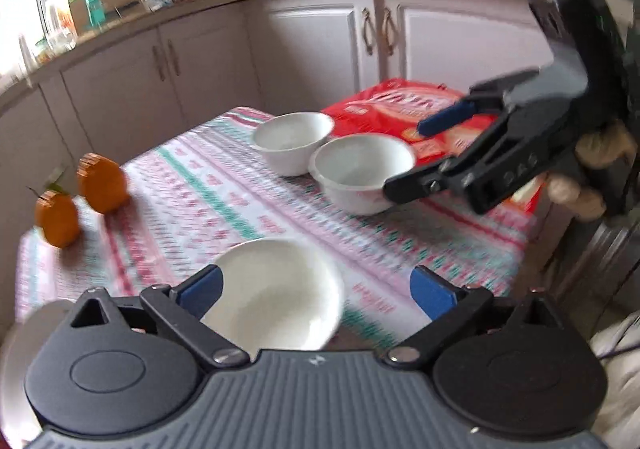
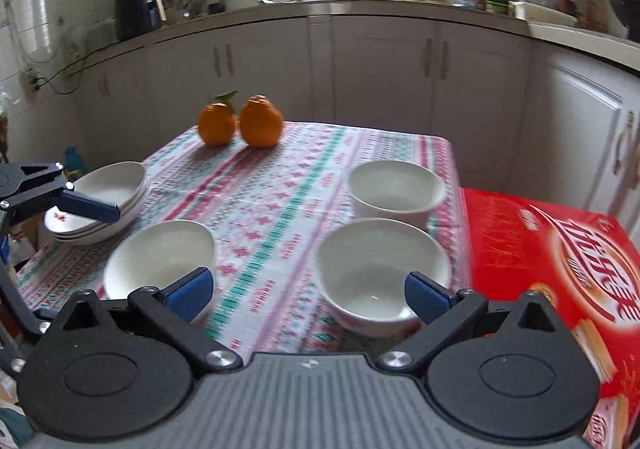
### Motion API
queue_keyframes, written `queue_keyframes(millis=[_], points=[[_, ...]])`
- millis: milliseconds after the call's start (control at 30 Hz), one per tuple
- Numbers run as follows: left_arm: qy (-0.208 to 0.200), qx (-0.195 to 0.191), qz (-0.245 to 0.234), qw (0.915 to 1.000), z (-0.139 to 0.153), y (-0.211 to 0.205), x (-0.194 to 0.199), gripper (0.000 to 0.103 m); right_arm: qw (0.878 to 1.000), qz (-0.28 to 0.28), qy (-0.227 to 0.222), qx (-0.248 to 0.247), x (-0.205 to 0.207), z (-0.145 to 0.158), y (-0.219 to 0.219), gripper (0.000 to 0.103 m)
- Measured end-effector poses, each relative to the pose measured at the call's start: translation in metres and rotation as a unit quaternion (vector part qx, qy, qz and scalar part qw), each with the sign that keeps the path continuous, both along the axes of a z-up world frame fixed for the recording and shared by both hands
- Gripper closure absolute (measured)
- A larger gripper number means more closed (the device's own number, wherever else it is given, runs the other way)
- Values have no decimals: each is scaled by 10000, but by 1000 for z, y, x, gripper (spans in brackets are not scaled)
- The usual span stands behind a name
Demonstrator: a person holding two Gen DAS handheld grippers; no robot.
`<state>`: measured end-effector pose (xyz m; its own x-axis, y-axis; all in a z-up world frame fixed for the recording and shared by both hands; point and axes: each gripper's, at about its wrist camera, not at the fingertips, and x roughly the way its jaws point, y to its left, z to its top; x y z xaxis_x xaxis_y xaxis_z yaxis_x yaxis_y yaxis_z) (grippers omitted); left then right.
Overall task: Organize plates and bowls
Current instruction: 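Grasp the rim of another white bowl with the left gripper, then carry the held bowl over the placed white bowl with the left gripper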
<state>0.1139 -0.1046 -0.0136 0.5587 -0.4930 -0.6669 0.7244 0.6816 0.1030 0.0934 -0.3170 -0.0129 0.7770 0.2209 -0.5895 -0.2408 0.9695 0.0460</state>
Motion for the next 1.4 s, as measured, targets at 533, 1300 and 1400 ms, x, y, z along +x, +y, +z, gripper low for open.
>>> queue_keyframes(millis=[533,1300,1400], points=[[394,-56,-166,9991,-5,-62,64,3,9977,-322,194,-563,6,-39,-26,0],[1208,364,-716,9894,-34,-127,145,28,9983,145,97,-551,33,-58,-31,13],[1317,336,-716,9881,-35,-128,151,33,9983,180,84,-545,33,-57,-31,15]])
